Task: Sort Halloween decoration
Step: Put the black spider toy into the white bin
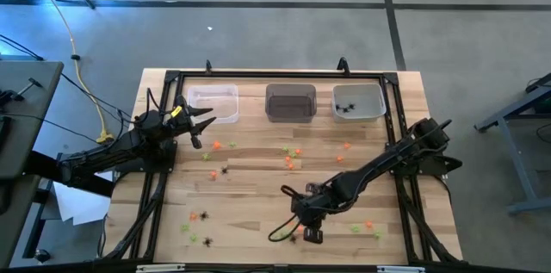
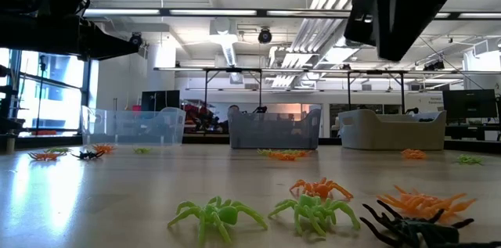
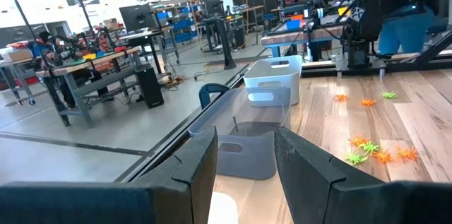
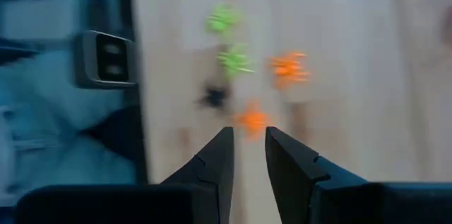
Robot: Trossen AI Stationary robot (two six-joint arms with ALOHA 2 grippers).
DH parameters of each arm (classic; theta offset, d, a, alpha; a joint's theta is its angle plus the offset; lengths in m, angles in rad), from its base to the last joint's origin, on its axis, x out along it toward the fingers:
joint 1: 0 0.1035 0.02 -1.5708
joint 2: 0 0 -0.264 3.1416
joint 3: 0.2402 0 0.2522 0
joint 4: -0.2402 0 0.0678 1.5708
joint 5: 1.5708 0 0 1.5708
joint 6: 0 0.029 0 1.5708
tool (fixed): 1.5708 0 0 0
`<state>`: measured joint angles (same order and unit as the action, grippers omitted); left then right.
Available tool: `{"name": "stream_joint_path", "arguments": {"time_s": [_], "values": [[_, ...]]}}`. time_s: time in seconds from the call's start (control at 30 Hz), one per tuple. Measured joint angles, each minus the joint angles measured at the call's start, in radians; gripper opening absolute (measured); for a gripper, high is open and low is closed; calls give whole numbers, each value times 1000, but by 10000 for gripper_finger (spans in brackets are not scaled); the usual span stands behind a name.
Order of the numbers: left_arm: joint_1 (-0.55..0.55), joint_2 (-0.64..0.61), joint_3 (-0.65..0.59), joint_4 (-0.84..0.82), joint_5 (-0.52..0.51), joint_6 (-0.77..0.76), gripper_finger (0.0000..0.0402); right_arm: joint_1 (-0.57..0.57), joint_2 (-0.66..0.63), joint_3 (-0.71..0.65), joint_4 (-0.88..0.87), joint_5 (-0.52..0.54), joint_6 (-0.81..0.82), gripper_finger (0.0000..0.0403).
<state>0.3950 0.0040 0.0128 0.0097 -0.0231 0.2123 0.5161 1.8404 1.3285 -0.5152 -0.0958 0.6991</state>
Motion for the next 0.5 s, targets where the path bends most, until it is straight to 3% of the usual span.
{"name": "stream_joint_path", "arguments": {"time_s": [0.5], "values": [[0,0,0,0,0,0,131,17,0,0,74,-44,27,78]]}}
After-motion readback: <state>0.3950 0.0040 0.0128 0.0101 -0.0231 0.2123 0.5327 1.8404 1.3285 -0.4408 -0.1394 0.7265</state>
